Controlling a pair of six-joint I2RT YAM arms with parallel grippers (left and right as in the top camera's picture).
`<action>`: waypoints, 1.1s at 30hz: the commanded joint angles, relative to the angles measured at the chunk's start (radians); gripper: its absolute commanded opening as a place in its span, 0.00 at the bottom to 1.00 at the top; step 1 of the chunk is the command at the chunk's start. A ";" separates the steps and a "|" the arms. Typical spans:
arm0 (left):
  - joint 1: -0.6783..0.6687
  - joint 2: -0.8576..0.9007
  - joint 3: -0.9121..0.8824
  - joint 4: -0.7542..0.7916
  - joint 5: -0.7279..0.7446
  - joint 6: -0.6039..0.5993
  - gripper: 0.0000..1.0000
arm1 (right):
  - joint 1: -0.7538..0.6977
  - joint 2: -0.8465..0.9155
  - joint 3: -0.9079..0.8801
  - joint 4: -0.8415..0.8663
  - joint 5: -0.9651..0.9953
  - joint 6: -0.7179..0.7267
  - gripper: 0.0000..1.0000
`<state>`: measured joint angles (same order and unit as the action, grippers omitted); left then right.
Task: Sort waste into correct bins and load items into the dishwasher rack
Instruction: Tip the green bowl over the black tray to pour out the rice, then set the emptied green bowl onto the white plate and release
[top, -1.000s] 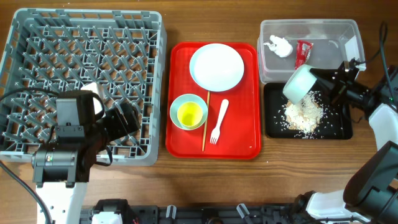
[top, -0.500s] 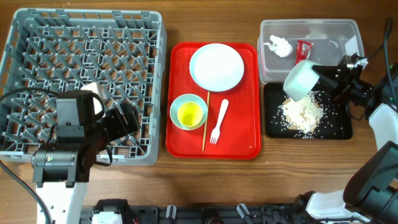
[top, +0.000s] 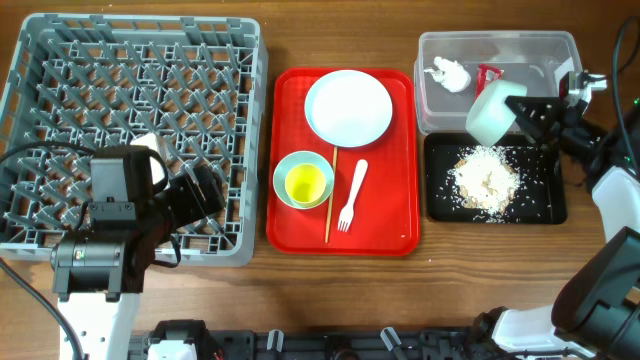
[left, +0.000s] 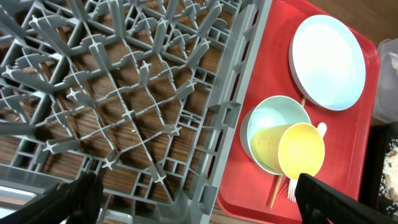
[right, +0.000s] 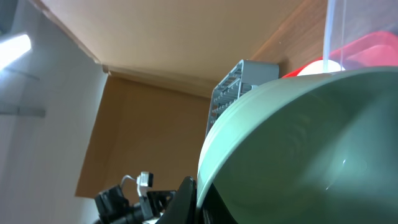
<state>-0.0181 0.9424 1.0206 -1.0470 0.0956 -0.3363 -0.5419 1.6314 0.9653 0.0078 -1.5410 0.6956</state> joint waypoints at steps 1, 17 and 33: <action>-0.003 0.002 0.021 0.002 0.011 -0.012 1.00 | 0.008 -0.008 0.003 -0.024 0.034 -0.021 0.06; -0.003 0.022 0.021 0.003 0.011 -0.012 1.00 | 0.527 -0.079 0.484 -0.974 1.091 -0.535 0.04; -0.003 0.061 0.021 -0.002 0.011 -0.012 1.00 | 1.061 0.372 0.531 -0.487 1.400 -0.614 0.04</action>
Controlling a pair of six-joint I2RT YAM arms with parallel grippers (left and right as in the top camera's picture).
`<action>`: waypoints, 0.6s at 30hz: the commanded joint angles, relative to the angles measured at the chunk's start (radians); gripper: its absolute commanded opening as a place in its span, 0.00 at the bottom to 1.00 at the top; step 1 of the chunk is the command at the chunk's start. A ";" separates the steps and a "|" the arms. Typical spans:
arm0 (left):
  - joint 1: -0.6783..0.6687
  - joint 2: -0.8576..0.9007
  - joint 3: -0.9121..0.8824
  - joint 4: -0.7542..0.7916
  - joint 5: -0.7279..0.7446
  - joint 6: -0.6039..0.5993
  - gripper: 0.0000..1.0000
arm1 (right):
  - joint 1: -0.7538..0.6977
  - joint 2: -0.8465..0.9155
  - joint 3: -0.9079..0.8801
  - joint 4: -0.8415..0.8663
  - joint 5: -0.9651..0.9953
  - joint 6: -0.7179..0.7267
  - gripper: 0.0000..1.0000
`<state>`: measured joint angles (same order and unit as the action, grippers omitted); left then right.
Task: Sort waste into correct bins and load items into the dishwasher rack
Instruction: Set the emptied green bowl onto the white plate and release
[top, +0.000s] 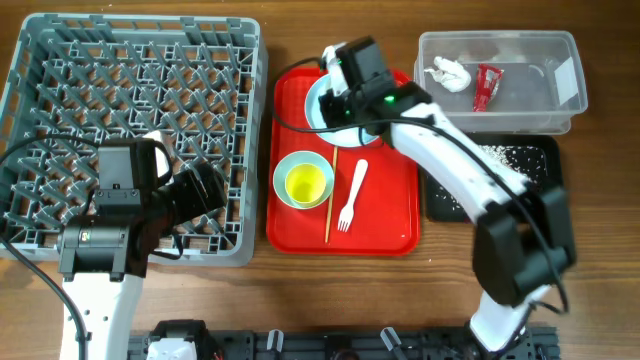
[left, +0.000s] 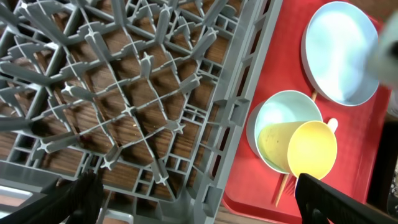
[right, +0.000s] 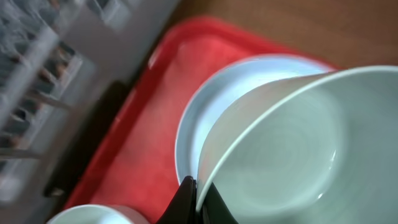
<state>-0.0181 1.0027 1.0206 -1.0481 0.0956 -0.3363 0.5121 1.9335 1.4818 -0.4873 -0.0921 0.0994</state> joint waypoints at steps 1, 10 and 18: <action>-0.003 0.001 0.021 -0.001 0.011 -0.012 1.00 | 0.007 0.088 0.015 0.007 -0.067 -0.018 0.05; -0.003 0.001 0.021 0.000 0.011 -0.012 1.00 | 0.001 -0.092 0.050 -0.149 -0.080 0.008 0.61; -0.003 0.001 0.021 0.000 0.011 -0.012 1.00 | 0.048 -0.184 -0.008 -0.391 -0.226 0.169 0.66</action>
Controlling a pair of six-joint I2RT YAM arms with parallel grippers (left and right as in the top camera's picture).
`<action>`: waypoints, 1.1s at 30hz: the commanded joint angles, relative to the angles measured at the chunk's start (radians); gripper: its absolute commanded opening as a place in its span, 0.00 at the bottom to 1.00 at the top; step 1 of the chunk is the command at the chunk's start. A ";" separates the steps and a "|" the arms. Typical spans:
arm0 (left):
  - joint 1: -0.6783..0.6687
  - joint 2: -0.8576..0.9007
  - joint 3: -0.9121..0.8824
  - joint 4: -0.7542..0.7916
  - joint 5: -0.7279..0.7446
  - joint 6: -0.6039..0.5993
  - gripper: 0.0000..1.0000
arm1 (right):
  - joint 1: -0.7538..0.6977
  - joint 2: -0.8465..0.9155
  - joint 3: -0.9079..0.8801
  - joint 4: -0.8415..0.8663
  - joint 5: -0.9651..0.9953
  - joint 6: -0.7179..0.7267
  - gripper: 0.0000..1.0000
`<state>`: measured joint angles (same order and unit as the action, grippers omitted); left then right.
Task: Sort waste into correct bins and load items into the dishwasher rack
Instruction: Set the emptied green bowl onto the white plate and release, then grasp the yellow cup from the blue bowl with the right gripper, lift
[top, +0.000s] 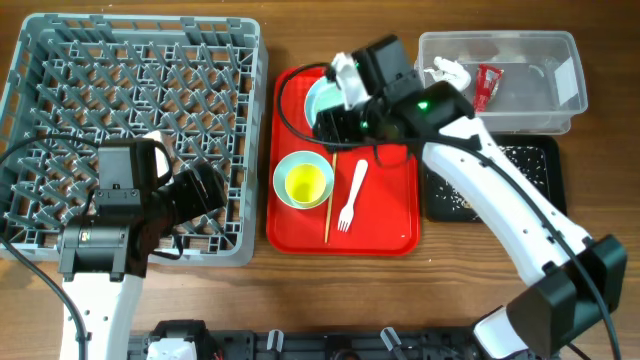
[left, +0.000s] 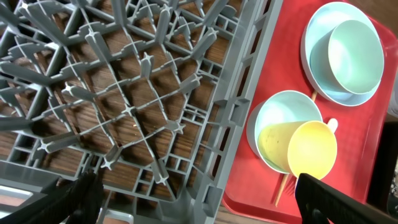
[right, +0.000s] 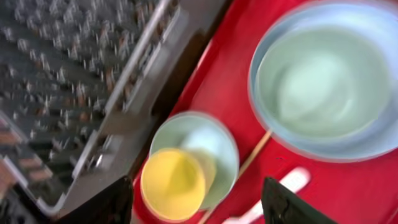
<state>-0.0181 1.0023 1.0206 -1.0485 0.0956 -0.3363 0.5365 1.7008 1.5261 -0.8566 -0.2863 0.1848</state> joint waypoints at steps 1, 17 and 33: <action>-0.003 0.001 0.021 0.000 0.011 -0.012 1.00 | 0.029 0.060 -0.076 -0.023 -0.014 0.118 0.65; -0.003 0.001 0.021 0.000 0.011 -0.012 1.00 | 0.042 0.220 -0.141 -0.021 0.011 0.222 0.06; -0.003 0.150 0.021 0.364 0.720 -0.008 1.00 | -0.209 0.010 0.032 0.005 -0.714 0.169 0.04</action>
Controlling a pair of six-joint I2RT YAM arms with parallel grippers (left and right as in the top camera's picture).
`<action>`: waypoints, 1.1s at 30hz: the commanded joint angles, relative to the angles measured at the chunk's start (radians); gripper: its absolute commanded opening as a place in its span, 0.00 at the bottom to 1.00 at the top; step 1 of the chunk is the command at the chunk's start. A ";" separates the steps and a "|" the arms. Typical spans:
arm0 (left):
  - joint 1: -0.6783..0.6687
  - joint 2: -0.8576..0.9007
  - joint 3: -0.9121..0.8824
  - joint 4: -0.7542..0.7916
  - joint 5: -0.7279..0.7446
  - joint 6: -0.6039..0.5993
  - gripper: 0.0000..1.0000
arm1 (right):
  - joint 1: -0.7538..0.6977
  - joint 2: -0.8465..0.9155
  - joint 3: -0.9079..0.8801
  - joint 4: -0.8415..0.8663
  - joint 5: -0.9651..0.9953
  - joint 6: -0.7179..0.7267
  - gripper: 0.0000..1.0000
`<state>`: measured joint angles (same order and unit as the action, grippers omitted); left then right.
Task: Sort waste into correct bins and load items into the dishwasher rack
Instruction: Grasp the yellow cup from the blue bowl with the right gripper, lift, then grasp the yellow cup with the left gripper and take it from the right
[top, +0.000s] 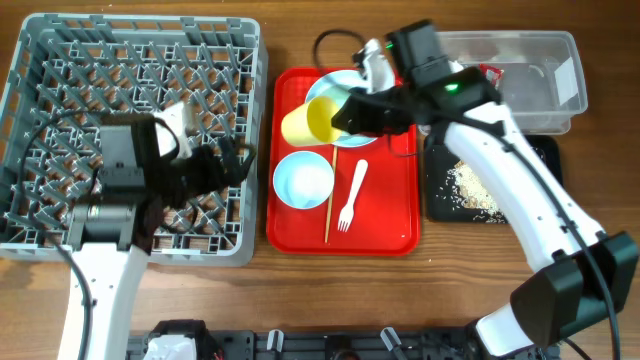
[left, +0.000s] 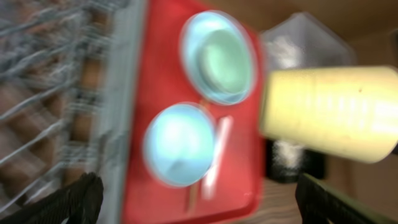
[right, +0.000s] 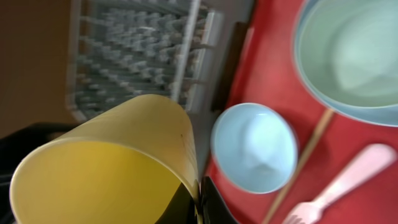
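Observation:
My right gripper (right: 198, 200) is shut on the rim of the yellow cup (top: 308, 122), which lies on its side in the air above the red tray (top: 390, 235). Under it on the tray stand an empty blue bowl (top: 303, 180) and a white plate (left: 217, 87) with a green bowl (right: 357, 53) in it. A pink fork (top: 351, 194) and a chopstick (top: 327, 215) lie beside them. The left gripper (top: 236, 160) is open over the right edge of the grey dishwasher rack (top: 90, 90), holding nothing. The left wrist view is blurred.
A clear bin (top: 520, 95) holding crumpled paper and a red wrapper stands at the back right. In front of it is a black tray (top: 540, 205) with spilled rice (top: 472, 182). The right arm stretches across the tray's top right.
The right gripper was open above the tray and the cup stood in the blue bowl. It is now shut on the cup, held clear of the bowl. The left gripper has moved right, toward the tray.
My right gripper held the green bowl tipped over the black tray, rice below it. Then it had the bowl over the white plate. Then the bowl stood on the plate and the gripper was open. Now it holds the yellow cup above the tray.

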<state>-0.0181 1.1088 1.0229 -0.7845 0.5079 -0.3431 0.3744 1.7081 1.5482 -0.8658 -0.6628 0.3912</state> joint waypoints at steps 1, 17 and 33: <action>-0.003 0.064 0.019 0.162 0.377 -0.002 1.00 | -0.063 0.003 0.010 0.021 -0.413 -0.051 0.04; -0.003 0.156 0.019 0.740 1.056 -0.006 0.73 | -0.075 0.003 0.010 0.171 -0.718 0.034 0.04; -0.027 0.156 0.019 0.717 0.833 -0.059 0.90 | -0.073 0.003 0.010 0.312 -0.776 0.166 0.04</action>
<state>-0.0280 1.2652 1.0306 -0.0666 1.4506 -0.3576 0.2974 1.7107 1.5471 -0.5674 -1.4109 0.5148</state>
